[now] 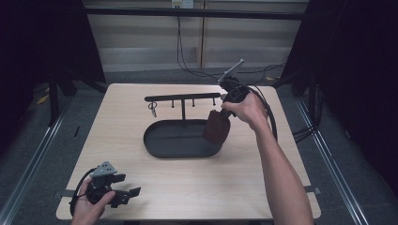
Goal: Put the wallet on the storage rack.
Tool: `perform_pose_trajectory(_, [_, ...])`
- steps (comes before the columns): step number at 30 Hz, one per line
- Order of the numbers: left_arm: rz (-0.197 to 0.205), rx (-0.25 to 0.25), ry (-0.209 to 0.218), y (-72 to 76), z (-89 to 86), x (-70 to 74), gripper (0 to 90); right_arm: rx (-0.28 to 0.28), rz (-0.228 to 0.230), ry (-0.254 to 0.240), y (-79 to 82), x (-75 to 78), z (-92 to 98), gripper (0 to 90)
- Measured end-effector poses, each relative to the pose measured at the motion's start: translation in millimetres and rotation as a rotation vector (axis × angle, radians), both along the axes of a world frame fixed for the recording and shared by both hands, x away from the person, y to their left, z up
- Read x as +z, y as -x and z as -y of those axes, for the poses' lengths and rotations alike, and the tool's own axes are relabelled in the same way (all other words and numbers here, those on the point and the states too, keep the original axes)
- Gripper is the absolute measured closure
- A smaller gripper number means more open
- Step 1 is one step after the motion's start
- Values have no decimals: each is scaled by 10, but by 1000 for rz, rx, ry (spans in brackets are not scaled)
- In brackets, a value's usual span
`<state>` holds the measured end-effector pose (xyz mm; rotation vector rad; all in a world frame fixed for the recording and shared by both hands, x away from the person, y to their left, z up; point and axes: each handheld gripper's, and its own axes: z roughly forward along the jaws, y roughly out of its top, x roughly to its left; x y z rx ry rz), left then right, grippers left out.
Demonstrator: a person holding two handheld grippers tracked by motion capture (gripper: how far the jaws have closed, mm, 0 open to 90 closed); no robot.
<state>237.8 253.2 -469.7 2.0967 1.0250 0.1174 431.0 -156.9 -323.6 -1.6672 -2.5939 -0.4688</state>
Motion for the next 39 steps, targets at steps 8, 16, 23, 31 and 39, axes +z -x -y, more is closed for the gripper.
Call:
perform_pose_trajectory(8, [1, -7, -5, 5, -3, -1, 165, -32, 28, -64, -31, -94, 38, 799])
perform_pose_trajectory(16, [3, 6, -3, 3, -10, -5, 165, -77, 39, -138, -66, -225, 85, 812])
perform_pose_trajectory(23, [3, 7, -3, 1, -4, -7, 164, -101, 38, -212, -68, -362, 114, 816])
perform_pose_trajectory(31, [-1, 9, 0, 2, -9, -7, 164, -103, 37, -283, -60, -535, 82, 819])
perform_pose_trajectory(39, [-5, 7, 0, -3, -12, -7, 164, -118, 60, -323, -38, -752, 129, 836])
